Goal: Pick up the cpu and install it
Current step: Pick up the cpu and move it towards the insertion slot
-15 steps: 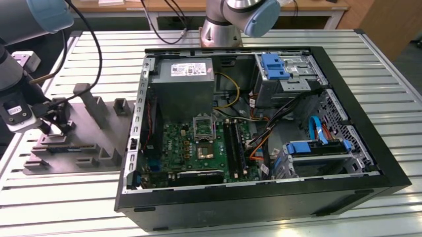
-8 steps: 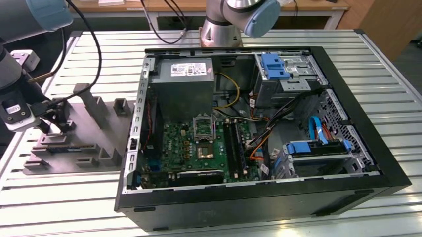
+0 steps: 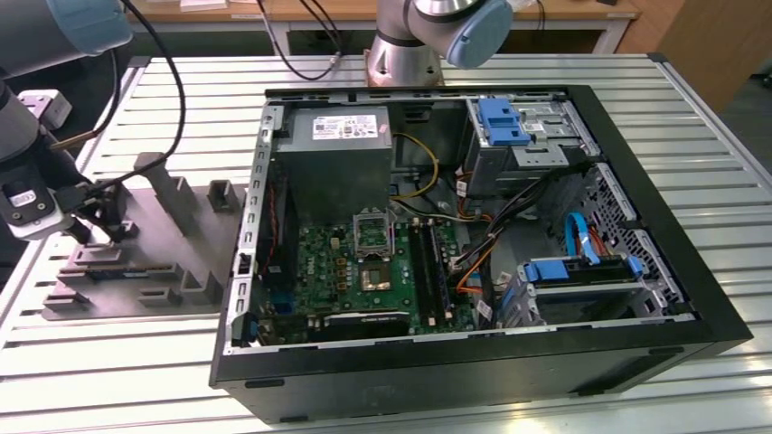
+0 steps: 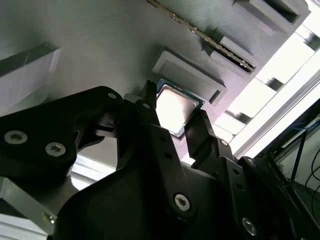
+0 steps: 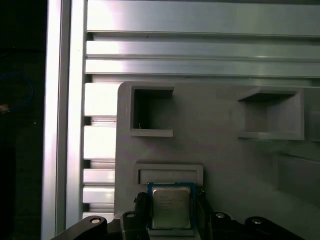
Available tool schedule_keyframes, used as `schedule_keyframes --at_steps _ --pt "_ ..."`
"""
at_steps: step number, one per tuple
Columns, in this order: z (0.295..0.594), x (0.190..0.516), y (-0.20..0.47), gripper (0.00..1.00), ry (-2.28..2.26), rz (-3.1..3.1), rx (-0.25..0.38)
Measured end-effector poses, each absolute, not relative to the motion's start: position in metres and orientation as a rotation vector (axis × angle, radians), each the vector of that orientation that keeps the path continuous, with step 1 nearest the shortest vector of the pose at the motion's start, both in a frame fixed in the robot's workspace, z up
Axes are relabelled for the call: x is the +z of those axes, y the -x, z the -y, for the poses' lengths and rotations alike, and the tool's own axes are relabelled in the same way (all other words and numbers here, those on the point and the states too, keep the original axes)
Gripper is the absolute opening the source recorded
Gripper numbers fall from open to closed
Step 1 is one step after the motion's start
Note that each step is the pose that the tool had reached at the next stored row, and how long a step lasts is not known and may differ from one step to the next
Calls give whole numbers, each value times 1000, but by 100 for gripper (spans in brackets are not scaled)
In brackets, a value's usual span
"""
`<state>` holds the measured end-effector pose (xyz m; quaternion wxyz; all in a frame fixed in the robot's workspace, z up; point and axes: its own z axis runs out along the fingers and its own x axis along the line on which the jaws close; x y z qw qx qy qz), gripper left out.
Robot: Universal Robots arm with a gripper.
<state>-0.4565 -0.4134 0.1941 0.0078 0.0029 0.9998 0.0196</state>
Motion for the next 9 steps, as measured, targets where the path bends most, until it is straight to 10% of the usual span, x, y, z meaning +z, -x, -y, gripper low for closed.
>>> schedule_keyframes --at_steps 9 --pt "413 197 456 47 -9 -3125 61"
